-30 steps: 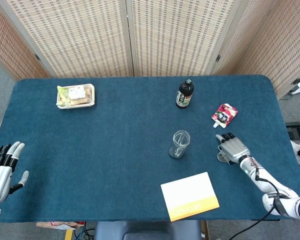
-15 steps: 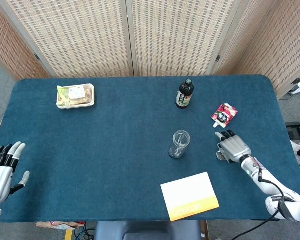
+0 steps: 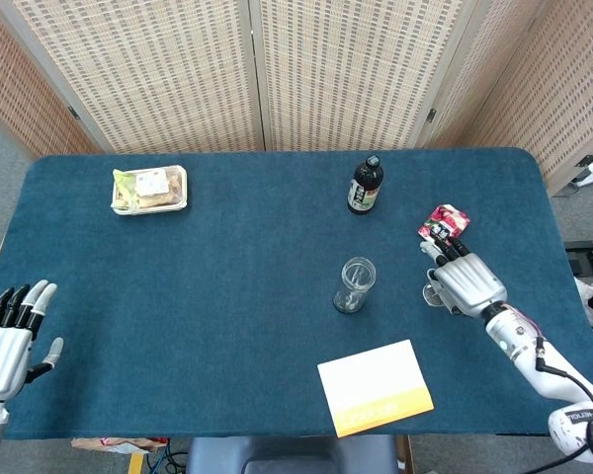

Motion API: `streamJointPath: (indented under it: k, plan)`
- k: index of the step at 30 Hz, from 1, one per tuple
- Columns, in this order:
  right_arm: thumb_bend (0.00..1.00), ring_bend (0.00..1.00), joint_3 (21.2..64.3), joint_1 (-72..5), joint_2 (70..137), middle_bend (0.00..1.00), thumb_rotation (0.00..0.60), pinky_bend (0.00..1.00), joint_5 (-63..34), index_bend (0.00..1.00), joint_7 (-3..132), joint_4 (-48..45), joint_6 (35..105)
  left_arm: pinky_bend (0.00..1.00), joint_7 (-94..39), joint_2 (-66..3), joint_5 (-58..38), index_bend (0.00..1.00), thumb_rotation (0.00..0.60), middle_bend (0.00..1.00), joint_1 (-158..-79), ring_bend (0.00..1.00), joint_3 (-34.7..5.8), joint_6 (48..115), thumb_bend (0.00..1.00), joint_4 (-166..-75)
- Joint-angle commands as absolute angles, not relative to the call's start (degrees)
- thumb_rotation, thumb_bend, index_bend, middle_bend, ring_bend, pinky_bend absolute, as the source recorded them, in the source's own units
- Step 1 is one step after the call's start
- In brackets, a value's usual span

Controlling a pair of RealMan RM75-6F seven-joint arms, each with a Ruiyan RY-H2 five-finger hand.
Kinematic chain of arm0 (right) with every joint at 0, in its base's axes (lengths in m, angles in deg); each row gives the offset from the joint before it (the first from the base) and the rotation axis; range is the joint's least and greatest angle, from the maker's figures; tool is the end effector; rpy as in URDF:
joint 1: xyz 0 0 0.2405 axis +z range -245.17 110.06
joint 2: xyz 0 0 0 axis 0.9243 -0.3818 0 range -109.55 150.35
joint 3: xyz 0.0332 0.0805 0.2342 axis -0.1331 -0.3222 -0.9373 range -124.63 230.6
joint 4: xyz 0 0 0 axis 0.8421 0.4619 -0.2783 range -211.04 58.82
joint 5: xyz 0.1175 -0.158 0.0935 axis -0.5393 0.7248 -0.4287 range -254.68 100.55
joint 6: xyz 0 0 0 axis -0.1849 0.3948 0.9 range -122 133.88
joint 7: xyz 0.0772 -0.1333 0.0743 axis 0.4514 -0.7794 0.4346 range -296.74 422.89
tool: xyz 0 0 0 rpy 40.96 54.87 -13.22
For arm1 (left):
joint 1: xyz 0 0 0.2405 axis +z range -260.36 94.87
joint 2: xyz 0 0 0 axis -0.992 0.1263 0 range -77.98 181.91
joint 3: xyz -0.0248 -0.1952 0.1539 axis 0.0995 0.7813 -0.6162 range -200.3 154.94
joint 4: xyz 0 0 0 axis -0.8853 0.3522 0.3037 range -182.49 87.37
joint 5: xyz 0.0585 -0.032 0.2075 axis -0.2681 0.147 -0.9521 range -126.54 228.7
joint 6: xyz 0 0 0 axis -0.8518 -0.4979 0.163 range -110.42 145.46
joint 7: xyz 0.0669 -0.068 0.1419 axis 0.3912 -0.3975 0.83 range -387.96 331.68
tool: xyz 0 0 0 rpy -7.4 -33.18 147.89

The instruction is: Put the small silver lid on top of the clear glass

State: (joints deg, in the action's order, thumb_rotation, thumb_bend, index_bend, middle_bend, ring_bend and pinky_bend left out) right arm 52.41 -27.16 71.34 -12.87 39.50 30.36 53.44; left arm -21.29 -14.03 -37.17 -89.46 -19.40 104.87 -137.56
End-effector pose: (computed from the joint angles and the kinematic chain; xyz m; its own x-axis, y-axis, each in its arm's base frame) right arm -0.2077 -0.3301 0.1120 0.7345 -0.3265 0.5949 -0.6784 -0.3726 0.6331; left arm -0.2972 0.2195 0.1471 0.5072 -0.0670 0.8592 0.8567 -0.0691 -0.5111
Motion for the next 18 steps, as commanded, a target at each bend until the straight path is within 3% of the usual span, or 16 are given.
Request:
streamJointPath:
  k: [1, 18]
  plan:
    - [0.6, 0.0, 50.87, -26.35, 68.98, 0.04, 0.6, 0.0, -14.39, 0.62, 38.45, 33.47, 54.26, 0.01, -21.19, -14.09, -37.04, 0.0, 0.6, 0.05, -89.54, 0.0, -19.41, 104.64, 0.36, -137.57]
    - [0.6, 0.0, 45.94, -16.41, 71.35, 0.04, 0.6, 0.0, -24.64, 0.62, 31.71, 39.03, 52.0, 0.01, -23.66, -12.97, -36.54, 0.0, 0.6, 0.05, -89.05, 0.0, -19.19, 105.33, 0.36, -137.49]
